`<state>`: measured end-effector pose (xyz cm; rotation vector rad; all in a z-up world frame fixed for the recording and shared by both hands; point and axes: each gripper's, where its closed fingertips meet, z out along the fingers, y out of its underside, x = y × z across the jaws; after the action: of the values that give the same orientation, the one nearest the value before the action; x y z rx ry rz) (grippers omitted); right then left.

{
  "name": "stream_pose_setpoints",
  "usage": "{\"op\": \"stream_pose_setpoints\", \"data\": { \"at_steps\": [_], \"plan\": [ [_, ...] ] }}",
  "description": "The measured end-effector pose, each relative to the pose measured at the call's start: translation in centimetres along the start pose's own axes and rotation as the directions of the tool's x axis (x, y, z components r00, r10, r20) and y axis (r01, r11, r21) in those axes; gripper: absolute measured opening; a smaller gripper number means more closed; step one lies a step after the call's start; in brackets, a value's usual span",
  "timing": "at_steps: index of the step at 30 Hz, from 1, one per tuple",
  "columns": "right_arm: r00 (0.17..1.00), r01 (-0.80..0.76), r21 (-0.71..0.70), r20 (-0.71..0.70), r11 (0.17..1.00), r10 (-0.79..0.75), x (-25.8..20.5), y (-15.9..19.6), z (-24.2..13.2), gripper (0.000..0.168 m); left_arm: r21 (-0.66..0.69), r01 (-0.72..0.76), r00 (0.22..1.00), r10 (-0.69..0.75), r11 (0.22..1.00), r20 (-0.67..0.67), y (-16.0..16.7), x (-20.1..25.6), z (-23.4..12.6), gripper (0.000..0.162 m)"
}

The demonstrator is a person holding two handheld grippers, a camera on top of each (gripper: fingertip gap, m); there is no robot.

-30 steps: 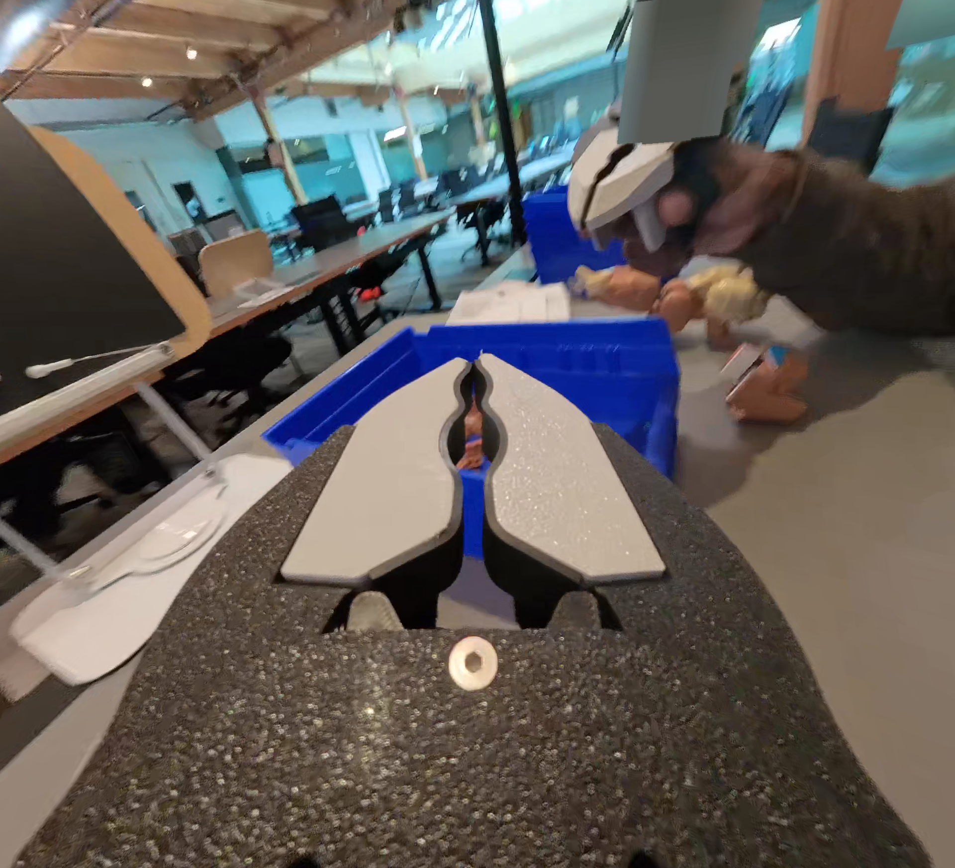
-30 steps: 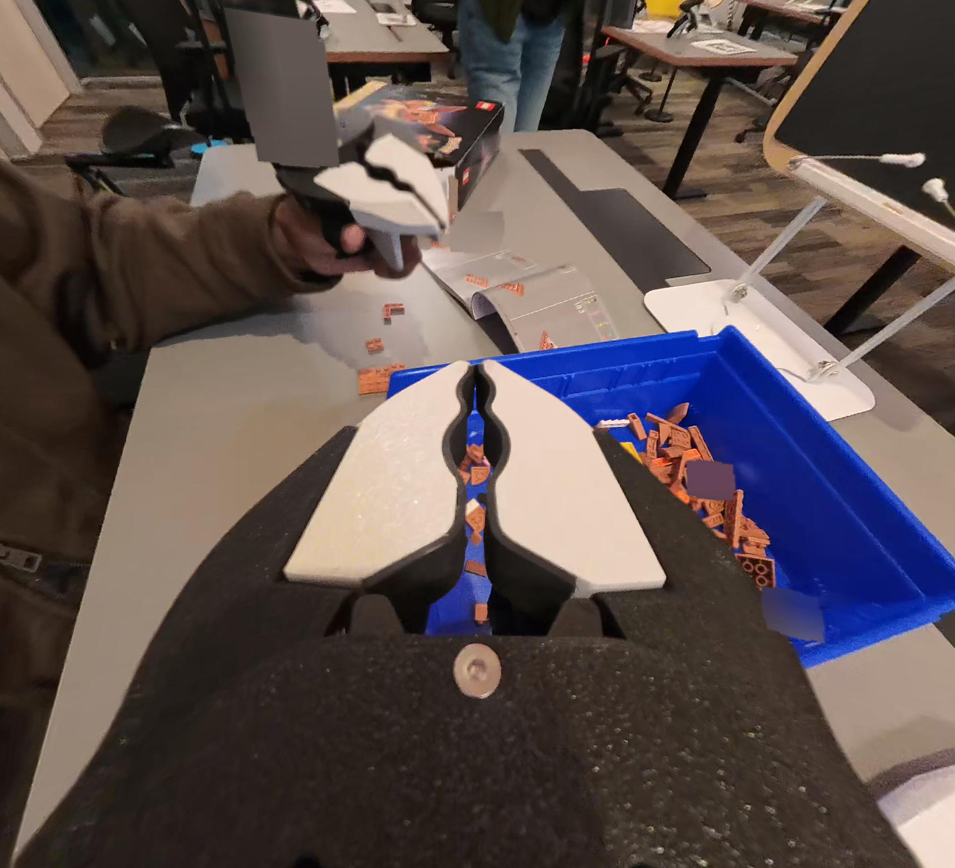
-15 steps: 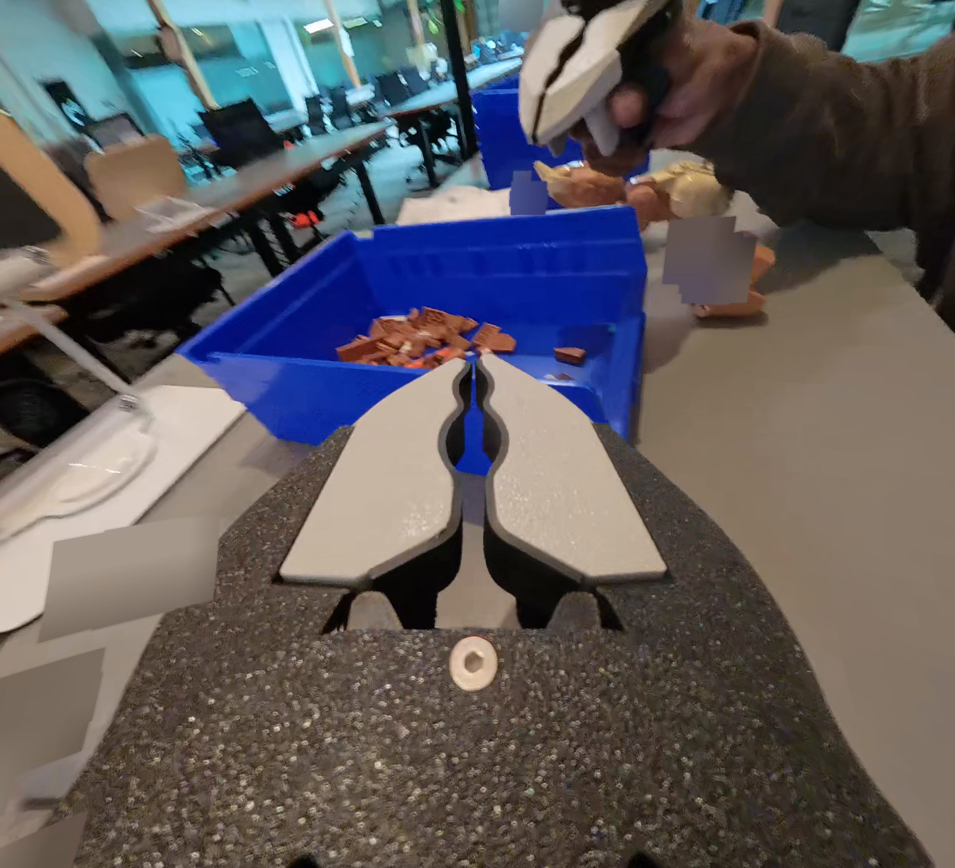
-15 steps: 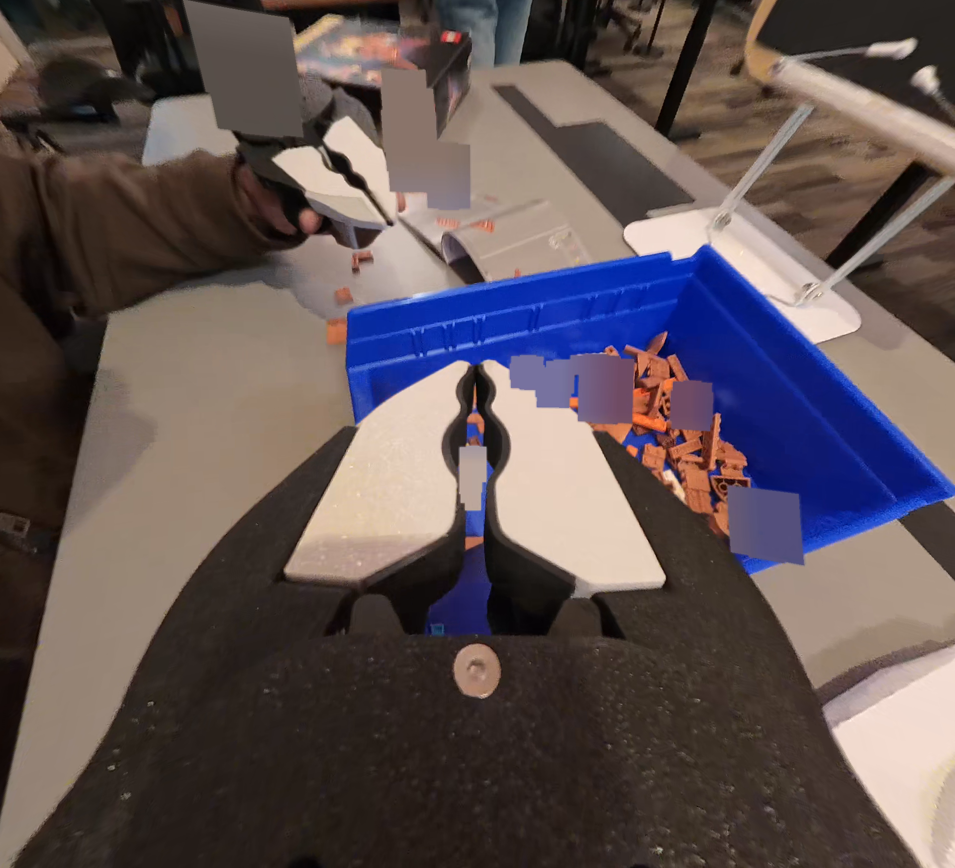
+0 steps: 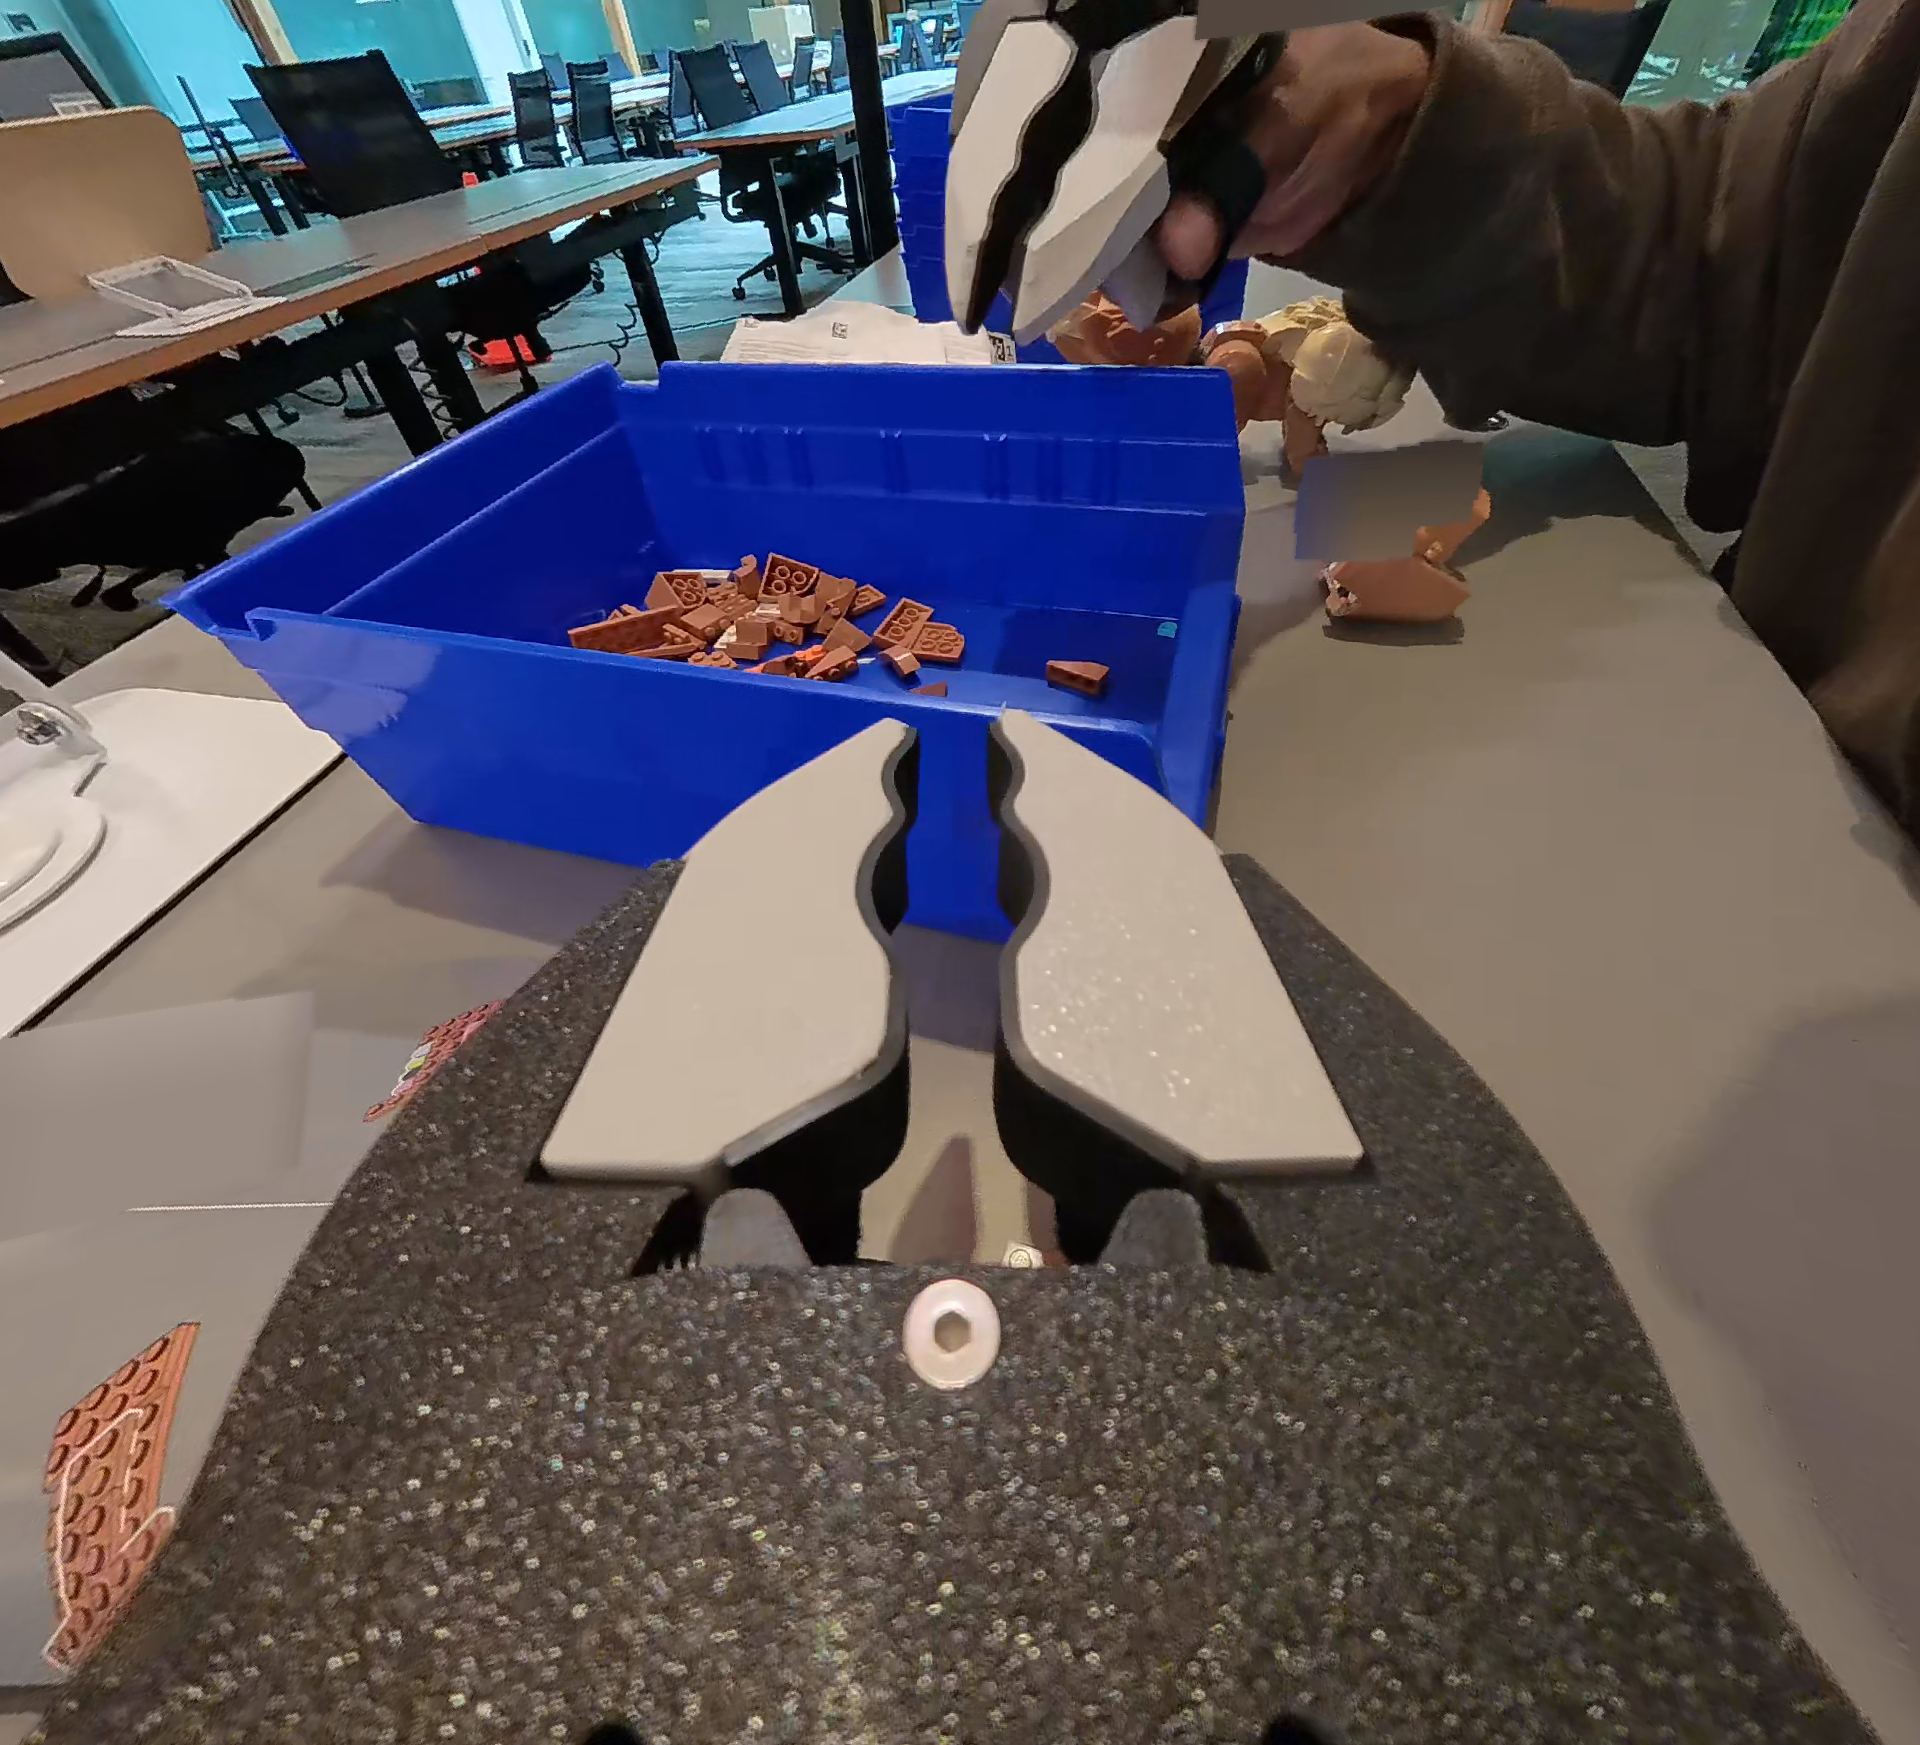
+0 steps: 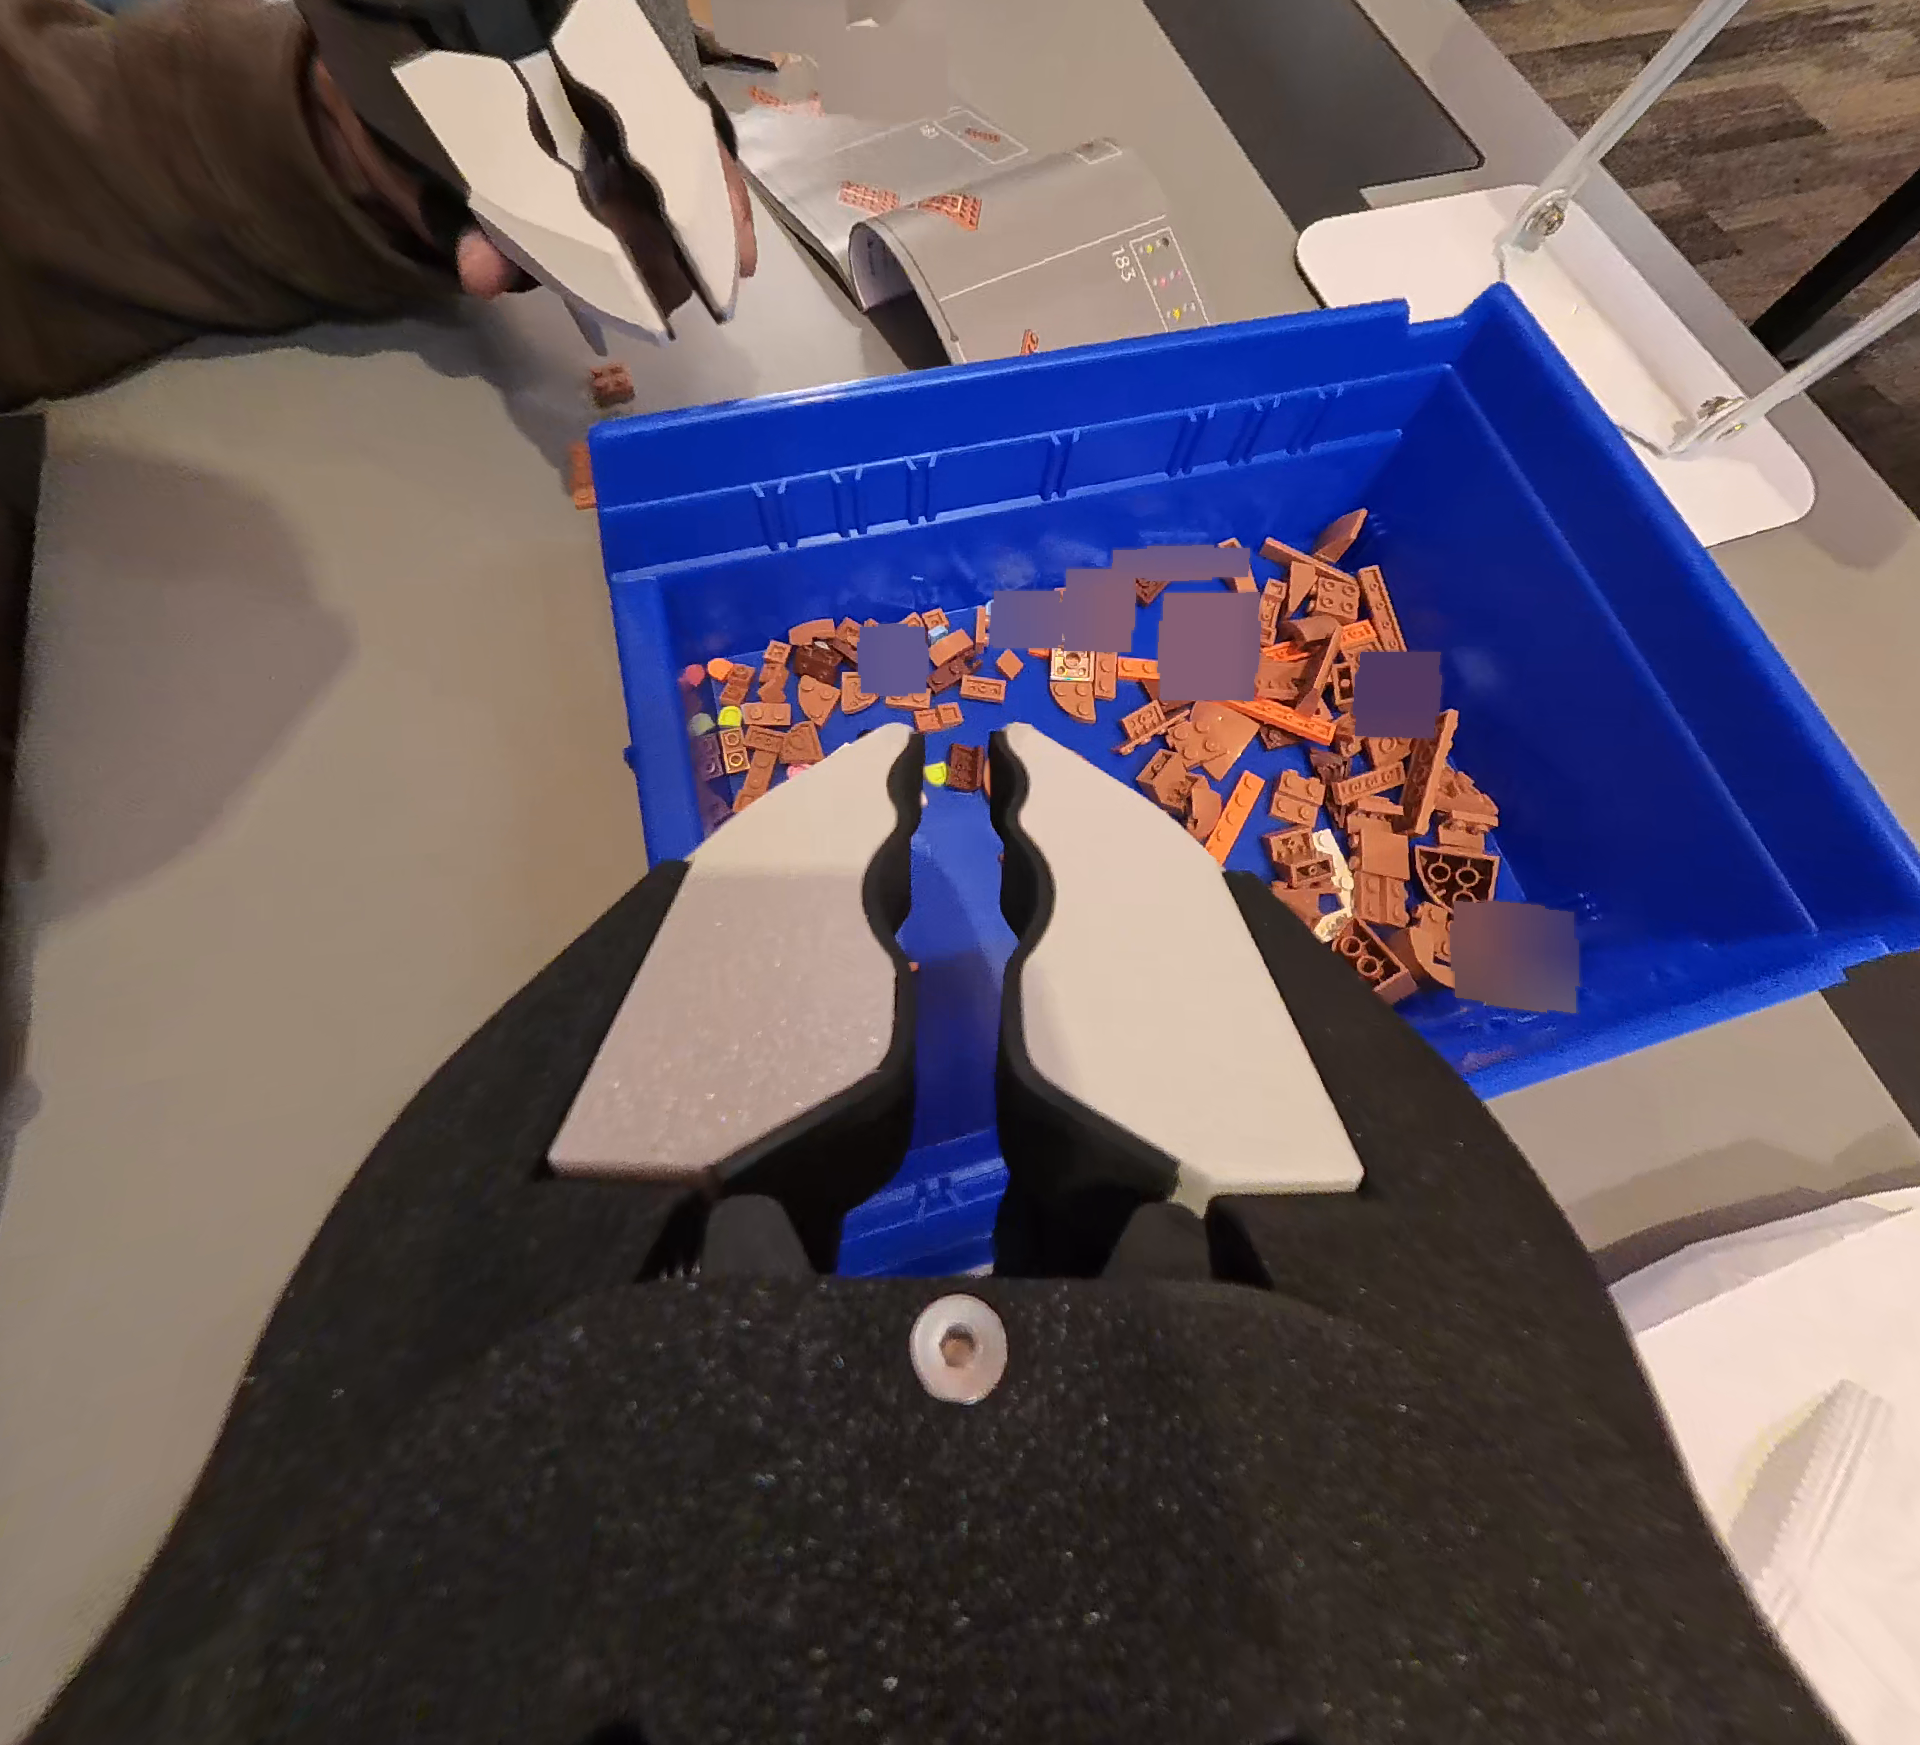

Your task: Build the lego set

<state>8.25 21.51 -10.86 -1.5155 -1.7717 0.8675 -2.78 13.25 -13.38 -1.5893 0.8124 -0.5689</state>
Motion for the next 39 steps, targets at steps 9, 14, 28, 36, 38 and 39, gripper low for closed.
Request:
{"op": "stream_pose_setpoints", "data": {
  "at_steps": [9, 14, 28, 36, 38, 39],
  "plan": [
    [0.996, 0.043, -0.068, -0.072, 0.997, -0.048, 2.0, -0.5, 0.0, 0.016, 0.006, -0.009, 1.0, 0.009, 1.0, -0.005, -0.4, 0.4, -0.1, 0.012],
    [0.991, 0.052, -0.151, -0.114, 0.987, -0.07, 5.5, -0.6, 0.3, 0.018, 0.002, -0.028, 1.0, 0.028, 1.0, -0.003, -0.7, 0.7, -0.2, 0.012],
    [0.993, 0.103, -0.264, 0.088, 0.959, -0.083, -1.2, 1.5, 4.2, 0.019, 0.033, -0.046, 0.999, 0.045, 0.998, 0.027, -1.9, 0.5, -1.4, 0.012],
    [0.987, 0.157, -0.352, 0.076, 0.923, -0.14, 0.4, 2.9, 4.6, 0.019, 0.036, -0.051, 0.998, 0.05, 0.998, 0.027, -2.1, 0.6, -1.5, 0.012],
    [0.981, 0.196, -0.395, 0.072, 0.898, -0.182, 1.7, 3.4, 4.9, 0.019, 0.034, -0.047, 0.999, 0.047, 0.998, 0.026, -2.0, 0.6, -1.5, 0.012],
    [0.978, 0.207, -0.419, 0.069, 0.884, -0.196, 2.5, 3.6, 5.1, 0.019, 0.032, -0.046, 0.999, 0.045, 0.998, 0.026, -2.0, 0.6, -1.4, 0.012]
  ]
}}
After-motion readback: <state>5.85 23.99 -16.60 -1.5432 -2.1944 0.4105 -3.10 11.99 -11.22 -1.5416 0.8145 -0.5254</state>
